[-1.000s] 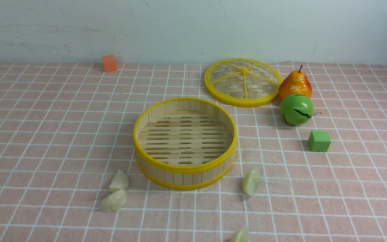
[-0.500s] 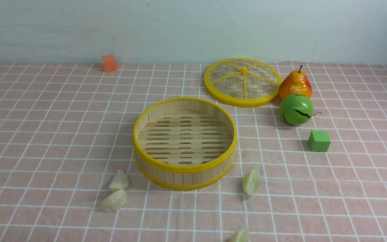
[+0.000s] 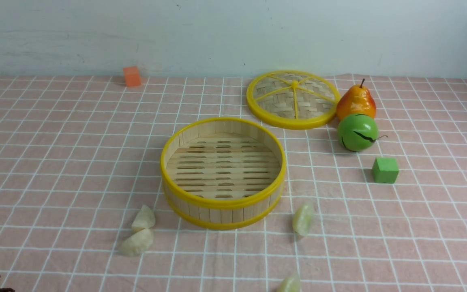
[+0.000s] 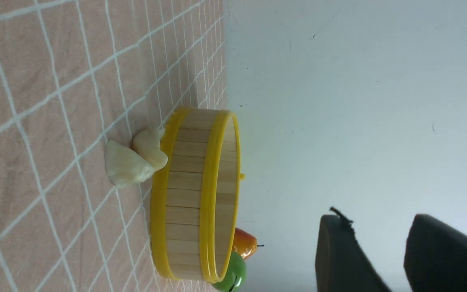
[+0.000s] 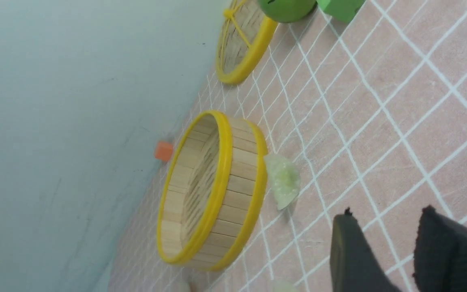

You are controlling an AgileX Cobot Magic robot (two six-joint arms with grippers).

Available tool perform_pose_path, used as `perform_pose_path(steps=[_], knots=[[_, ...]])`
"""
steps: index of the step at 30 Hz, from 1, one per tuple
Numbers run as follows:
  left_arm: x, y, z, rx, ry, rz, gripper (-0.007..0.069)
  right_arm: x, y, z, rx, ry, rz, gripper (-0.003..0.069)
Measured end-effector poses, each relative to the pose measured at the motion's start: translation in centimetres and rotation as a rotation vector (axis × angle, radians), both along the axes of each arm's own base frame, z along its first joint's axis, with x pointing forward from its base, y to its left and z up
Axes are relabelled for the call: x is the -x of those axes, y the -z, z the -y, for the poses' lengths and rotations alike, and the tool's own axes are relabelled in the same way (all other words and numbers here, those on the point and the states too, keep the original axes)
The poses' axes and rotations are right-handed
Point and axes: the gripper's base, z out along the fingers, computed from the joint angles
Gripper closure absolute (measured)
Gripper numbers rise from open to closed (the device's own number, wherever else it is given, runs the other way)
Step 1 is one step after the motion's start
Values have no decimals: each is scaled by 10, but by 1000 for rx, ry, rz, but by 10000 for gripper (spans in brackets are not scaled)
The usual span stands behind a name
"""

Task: Put the dumplings into the steamer on the table with the pink tablecloth.
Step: 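Reach for and grasp a dumpling on the table with the left gripper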

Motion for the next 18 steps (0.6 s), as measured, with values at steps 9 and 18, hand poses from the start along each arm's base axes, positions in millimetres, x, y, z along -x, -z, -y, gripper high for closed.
perform_pose_path(steps=[9, 18], knots=[[4, -38, 6, -442, 93, 70, 482, 5, -44, -3, 332, -97, 174, 531], [-58, -119, 17, -1061, 587, -236, 638, -50, -122, -1, 871, -358, -26, 679]])
